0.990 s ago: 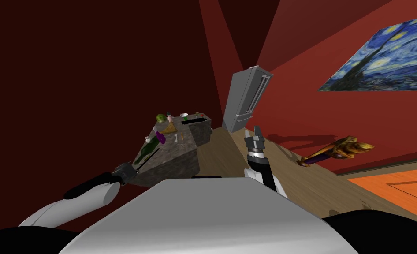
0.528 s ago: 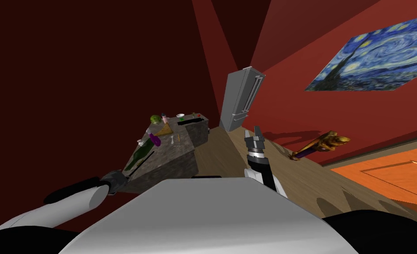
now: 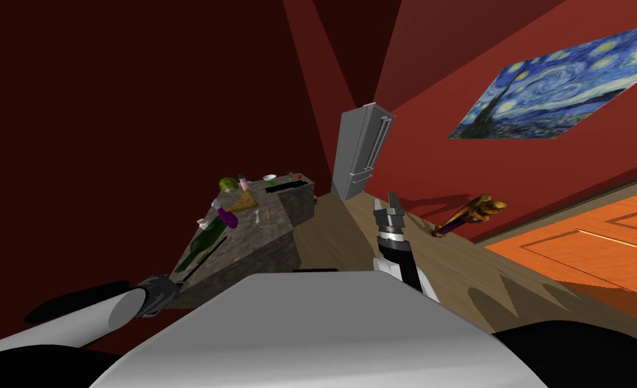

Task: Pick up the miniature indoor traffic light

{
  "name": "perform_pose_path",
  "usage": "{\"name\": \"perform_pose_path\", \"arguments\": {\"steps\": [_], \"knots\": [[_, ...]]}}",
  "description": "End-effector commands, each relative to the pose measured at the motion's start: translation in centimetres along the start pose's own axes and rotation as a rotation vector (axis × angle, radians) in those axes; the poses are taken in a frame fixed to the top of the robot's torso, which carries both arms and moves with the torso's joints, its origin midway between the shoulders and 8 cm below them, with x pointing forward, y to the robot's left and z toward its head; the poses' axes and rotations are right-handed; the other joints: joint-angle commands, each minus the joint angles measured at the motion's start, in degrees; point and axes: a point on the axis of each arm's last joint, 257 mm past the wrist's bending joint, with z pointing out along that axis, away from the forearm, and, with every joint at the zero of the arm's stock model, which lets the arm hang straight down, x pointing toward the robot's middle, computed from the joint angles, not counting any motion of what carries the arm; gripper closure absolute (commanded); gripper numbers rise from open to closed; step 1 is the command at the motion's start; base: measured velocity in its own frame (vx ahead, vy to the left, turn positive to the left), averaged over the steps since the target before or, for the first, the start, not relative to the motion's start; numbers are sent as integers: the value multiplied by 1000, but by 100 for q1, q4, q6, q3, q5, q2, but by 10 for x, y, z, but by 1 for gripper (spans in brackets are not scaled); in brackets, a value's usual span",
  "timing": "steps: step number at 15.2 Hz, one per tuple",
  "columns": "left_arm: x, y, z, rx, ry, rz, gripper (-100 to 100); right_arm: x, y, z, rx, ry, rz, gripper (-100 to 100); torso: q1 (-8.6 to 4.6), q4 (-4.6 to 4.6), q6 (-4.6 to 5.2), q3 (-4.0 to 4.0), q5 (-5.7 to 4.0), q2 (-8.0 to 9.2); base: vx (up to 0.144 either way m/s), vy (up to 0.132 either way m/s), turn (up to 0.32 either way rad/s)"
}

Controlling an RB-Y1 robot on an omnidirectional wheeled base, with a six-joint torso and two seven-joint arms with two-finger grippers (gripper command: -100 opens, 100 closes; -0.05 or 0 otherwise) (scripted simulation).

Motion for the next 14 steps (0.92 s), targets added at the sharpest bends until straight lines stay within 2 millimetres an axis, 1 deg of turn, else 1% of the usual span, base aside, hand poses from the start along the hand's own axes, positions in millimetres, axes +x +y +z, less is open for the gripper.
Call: {"name": "perform_pose_path", "arguments": {"steps": [1, 2, 3, 5, 6, 8, 9, 11, 12, 13, 14], "knots": [[-15, 5, -2, -38, -31, -36, -100, 0, 0, 0, 0, 0, 0, 0, 0, 0, 0, 0, 0, 0, 13, -2, -161], [-16, 8, -2, -50, -39, -36, -100, 0, 0, 0, 0, 0, 0, 0, 0, 0, 0, 0, 0, 0, 10, 2, -64], [-29, 6, -5, -64, -57, -83, -100, 0, 0, 0, 0, 0, 0, 0, 1, 0, -2, 0, 1, 0, 12, -1, -146], [-34, 14, -6, -94, -75, -83, -100, 0, 0, 0, 0, 0, 0, 0, 1, 0, -1, 0, 0, 0, 11, 4, -107], [-45, 12, -9, -107, -92, -128, -100, 0, 0, 0, 0, 0, 0, 0, 2, 0, -3, 0, 1, 0, 13, 1, -135], [-49, 20, -10, -136, -109, -128, -100, 0, 0, 0, 0, 0, 0, 0, 2, 0, -1, 0, 0, -1, 12, 5, -92], [-60, 20, -14, -153, -128, -171, -100, 0, 0, 0, 0, 0, 0, 0, 2, 0, -3, 0, 1, 0, 13, 2, -133], [-63, 25, -15, -175, -141, -171, -100, 0, 0, 0, 0, 0, 0, 0, 2, 0, -1, -1, 1, -1, 13, 6, -102], [-74, 27, -20, -197, -161, -213, -100, 0, 0, 0, 0, 0, 0, 0, 2, 0, -3, 0, 1, -1, 13, 4, -116], [-76, 31, -21, -211, -169, -213, -100, 0, 0, 0, 0, 0, 0, 0, 2, 0, -1, 0, 0, -1, 14, 6, -133], [-84, 31, -25, -223, -182, -251, -100, 0, 0, 0, 0, 0, 0, 0, 3, 0, -1, -1, 1, -1, 15, 9, -158]]}}
